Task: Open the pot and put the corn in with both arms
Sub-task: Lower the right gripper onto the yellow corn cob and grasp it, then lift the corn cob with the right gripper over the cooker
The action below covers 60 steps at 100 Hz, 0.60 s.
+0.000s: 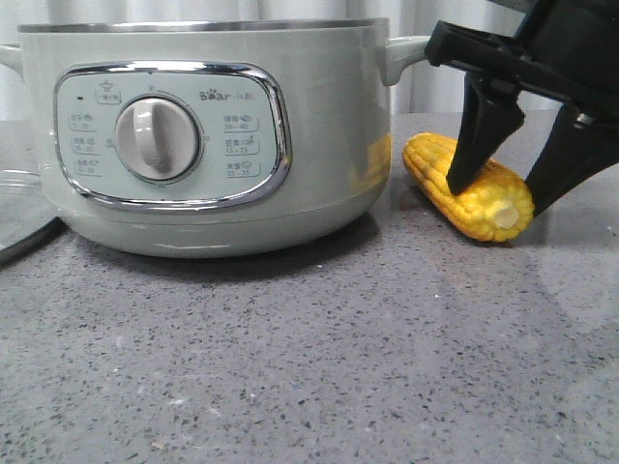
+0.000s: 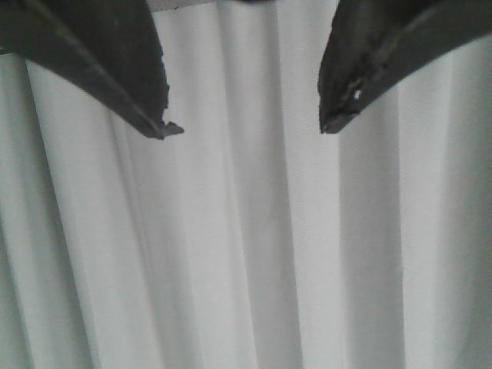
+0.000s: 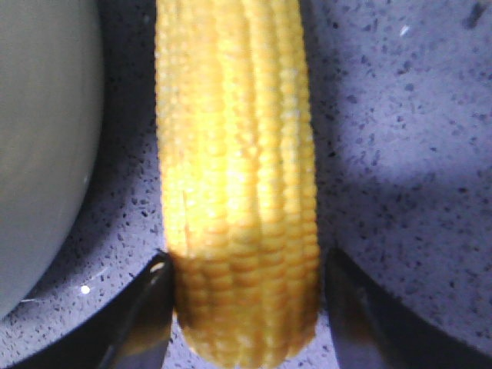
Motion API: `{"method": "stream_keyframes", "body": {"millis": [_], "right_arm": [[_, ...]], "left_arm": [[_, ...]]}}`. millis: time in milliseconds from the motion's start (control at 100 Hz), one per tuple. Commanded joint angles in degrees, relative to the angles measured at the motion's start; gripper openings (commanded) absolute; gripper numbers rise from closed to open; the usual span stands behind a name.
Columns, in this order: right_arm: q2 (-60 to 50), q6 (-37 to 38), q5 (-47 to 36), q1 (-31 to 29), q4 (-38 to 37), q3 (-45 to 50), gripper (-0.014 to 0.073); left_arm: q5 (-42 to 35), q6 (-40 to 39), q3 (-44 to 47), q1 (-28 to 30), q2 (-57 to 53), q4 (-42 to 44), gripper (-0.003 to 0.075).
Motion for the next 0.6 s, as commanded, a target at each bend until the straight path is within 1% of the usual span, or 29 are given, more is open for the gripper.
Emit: {"method": "stream_keyframes", "body": {"millis": [0,80,250,320,430,590], "right_arm": [[-1.10,-0.20,-1.23,-0.32,-1.59,-1.39,0.0318],[-1.10,-0.20,-1.11,-0.32,-1.59,-1.39,0.0253],[-1.10,-0.20,-0.88,-0.32,-1.59,-1.39,0.0010],[-1.10,-0.20,-0.65,-0.32,-1.59,-1.39,-0.0062],[-1.10,-0.20,1.01,-0.64,-1.69,-1.39,-0.0074],[-1.47,1.26,4.36,-0.78,-4.67,-1.39,-0.0074]], "left_arm": [[-3.56,-0.02,-2.03,-0.35,0.04,-0.03,0.0389],[-3.56,-0.02,-2.03,-0.35,0.04,-0.03,0.0389],[-3.56,-0.02,-2.03,-0.35,0.04,-0.03,0.0389],[-3.56,-0.02,-2.03,-0.35,0.04,-0.03,0.0389],[-3.56,-0.02,-2.03,-0.35,0.04,-0.35,0.0388],[-3.69,-0.02,-2.03,-0.35,0.04,-0.35,0.0388]]}}
